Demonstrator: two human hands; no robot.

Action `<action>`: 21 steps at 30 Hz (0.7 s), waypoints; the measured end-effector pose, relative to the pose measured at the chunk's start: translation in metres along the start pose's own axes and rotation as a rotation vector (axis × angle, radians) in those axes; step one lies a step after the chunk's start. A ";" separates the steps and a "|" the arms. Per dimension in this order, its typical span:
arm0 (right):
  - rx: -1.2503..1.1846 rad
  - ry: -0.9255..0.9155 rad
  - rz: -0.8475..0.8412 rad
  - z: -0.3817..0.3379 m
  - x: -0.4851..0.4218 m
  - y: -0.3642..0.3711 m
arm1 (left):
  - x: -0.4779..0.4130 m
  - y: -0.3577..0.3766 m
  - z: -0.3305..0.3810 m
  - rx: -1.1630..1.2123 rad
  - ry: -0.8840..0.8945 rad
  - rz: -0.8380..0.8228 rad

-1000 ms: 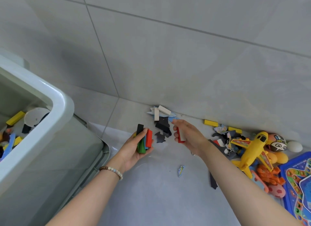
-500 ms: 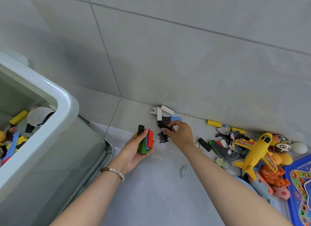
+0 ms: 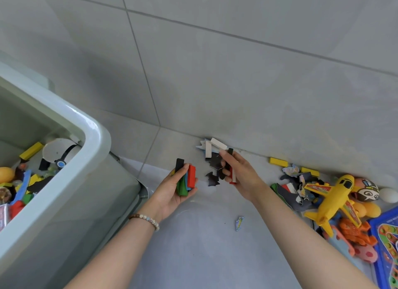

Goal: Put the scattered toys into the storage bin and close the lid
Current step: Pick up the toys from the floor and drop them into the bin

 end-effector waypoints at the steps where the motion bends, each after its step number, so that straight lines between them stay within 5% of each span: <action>1: 0.062 0.002 0.067 -0.002 -0.005 0.000 | 0.000 0.000 0.000 0.001 -0.001 -0.001; 9: 0.317 -0.175 0.389 -0.016 -0.032 0.014 | -0.003 -0.006 0.002 0.028 -0.011 0.010; 21: 0.471 -0.030 0.629 0.012 -0.051 0.012 | -0.006 -0.015 0.014 0.079 0.011 0.029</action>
Point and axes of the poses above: each hand's wrist, its own x-axis away from the middle knuckle, its own y-axis out of the palm, z = x × y, the point moved 3 cm from there along -x, towards the middle knuckle, and after that the axes turned 10 degrees about -z, right-handed, at the moved point
